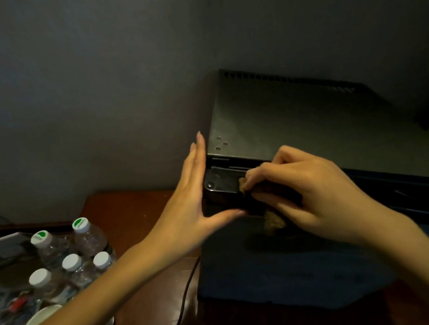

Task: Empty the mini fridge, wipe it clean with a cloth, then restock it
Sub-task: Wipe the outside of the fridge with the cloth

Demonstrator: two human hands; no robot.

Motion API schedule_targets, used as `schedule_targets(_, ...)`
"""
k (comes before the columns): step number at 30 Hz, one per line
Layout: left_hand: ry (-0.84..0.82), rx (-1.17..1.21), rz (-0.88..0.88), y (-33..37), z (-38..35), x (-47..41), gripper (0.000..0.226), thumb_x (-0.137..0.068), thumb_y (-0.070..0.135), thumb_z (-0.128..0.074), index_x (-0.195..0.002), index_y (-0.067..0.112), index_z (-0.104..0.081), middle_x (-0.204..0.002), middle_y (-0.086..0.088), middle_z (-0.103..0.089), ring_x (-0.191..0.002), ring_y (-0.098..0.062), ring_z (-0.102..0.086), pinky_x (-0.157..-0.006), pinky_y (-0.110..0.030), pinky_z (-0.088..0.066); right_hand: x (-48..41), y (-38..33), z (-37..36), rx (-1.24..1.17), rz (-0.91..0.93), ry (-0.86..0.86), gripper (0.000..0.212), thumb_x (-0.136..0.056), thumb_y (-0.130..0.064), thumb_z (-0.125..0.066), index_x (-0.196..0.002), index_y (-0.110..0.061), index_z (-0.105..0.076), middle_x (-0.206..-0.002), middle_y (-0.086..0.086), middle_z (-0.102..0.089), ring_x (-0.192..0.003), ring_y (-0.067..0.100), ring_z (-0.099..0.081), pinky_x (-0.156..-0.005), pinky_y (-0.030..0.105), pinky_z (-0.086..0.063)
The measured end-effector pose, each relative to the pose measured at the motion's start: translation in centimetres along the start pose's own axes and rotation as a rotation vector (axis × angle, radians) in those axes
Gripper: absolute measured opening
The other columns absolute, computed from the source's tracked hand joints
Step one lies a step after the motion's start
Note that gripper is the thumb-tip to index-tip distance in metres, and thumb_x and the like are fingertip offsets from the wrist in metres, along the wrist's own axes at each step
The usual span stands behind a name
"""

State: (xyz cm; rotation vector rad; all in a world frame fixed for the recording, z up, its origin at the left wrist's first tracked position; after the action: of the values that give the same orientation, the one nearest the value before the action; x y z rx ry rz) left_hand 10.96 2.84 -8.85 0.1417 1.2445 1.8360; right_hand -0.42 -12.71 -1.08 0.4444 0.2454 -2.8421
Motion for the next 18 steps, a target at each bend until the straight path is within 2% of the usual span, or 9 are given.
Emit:
schedule_targets(3, -0.02, -0.008, 0.054, 0.0, 0.3, 0.7, 0.115, -0.072, 0.061, -0.063, -0.144, 0.044, 0.026, -0.157, 0.024, 0.018, -0.14, 0.014, 0.011, -0.104, 0.001, -0.004, 2.2, 1.9, 1.4, -0.038, -0.058, 0.06, 0.023, -0.088, -0.048, -0.048, -0.105, -0.041, -0.061, -0.088, -0.013, -0.058, -0.084, 0.004, -0.054, -0.064, 0.036, -0.052)
schedule_targets(5, -0.013, -0.013, 0.056, -0.3, 0.7, 1.7, 0.105, -0.077, 0.056, -0.058, -0.145, 0.043, 0.021, -0.154, 0.029, 0.018, -0.136, 0.02, 0.011, -0.1, 0.007, -0.003, 4.0, 1.9, 1.0, -0.147, -0.228, 0.257, 0.02, -0.087, -0.052, -0.052, -0.101, -0.045, -0.064, -0.09, -0.017, -0.055, -0.086, 0.006, -0.057, -0.069, 0.034, -0.052)
schedule_targets(7, 0.011, -0.003, 0.037, -0.6, 1.0, 2.7, 0.093, -0.084, 0.049, -0.054, -0.149, 0.038, 0.013, -0.154, 0.031, 0.013, -0.137, 0.019, 0.007, -0.103, 0.005, -0.005, 4.0, 0.1, -1.4, -0.126, -0.34, 0.51, 0.019, -0.086, -0.035, -0.059, -0.104, -0.041, -0.064, -0.092, -0.027, -0.051, -0.088, 0.003, -0.054, -0.075, 0.03, -0.051)
schedule_targets(9, 0.039, 0.006, 0.039, -0.8, 1.2, 3.5, 0.087, -0.088, 0.045, -0.052, -0.15, 0.037, 0.009, -0.153, 0.035, 0.009, -0.139, 0.018, 0.003, -0.104, 0.003, -0.007, 1.5, -2.5, -4.1, -0.051, -0.355, 0.64, 0.023, -0.084, -0.02, -0.061, -0.105, -0.028, -0.067, -0.094, -0.028, -0.051, -0.09, 0.005, -0.053, -0.076, 0.021, -0.046)
schedule_targets(11, 0.072, 0.001, 0.046, -1.1, 1.5, 4.0, 0.083, -0.092, 0.046, -0.052, -0.151, 0.036, 0.006, -0.154, 0.034, 0.005, -0.14, 0.015, 0.0, -0.106, 0.001, -0.009, -1.9, -4.4, -5.4, -0.013, -0.351, 0.686, 0.021, -0.082, -0.014, -0.066, -0.101, -0.021, -0.071, -0.093, -0.015, -0.063, -0.09, 0.005, -0.054, -0.075, 0.017, -0.043)
schedule_targets(13, 0.123, -0.034, 0.038, -1.4, 1.8, 4.1, 0.083, -0.092, 0.049, -0.053, -0.153, 0.029, 0.001, -0.159, 0.023, -0.002, -0.142, 0.011, -0.005, -0.109, -0.002, -0.012, -4.6, -5.4, -5.6, -0.129, -0.33, 0.697, 0.017, -0.085, -0.012, -0.068, -0.1, -0.019, -0.072, -0.096, -0.007, -0.069, -0.094, 0.004, -0.058, -0.079, 0.02, -0.047)
schedule_targets(15, 0.13, -0.008, 0.044, -1.3, 1.6, 3.6, 0.087, -0.083, 0.047, -0.049, -0.154, 0.022, -0.006, -0.16, 0.013, -0.012, -0.142, 0.009, -0.012, -0.108, -0.003, -0.017, -5.9, -6.2, -6.0, -0.255, -0.27, 0.674, 0.02, -0.086, -0.009, -0.066, -0.104, -0.015, -0.072, -0.102, -0.005, -0.069, -0.1, 0.007, -0.06, -0.086, 0.024, -0.048)
schedule_targets(18, 0.052, 0.106, 0.033, -0.4, 0.6, 2.8, 0.081, -0.082, 0.038, -0.052, -0.152, 0.019, -0.017, -0.154, 0.014, -0.026, -0.138, 0.01, -0.024, -0.104, -0.003, -0.025, -5.9, -6.9, -6.6, -0.152, -0.289, 0.623, 0.024, -0.093, -0.023, -0.06, -0.115, -0.015, -0.068, -0.111, -0.003, -0.067, -0.107, 0.008, -0.059, -0.091, 0.02, -0.046)
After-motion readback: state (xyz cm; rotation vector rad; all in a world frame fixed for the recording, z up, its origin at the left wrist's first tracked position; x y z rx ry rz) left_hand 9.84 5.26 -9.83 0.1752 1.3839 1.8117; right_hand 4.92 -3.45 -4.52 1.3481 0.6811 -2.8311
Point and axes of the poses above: each hand's wrist, its own x-axis away from the middle knuckle, its own z-axis out of the back of the hand, y = z × x, the point moved 2 cm from there along -x, towards the middle knuckle
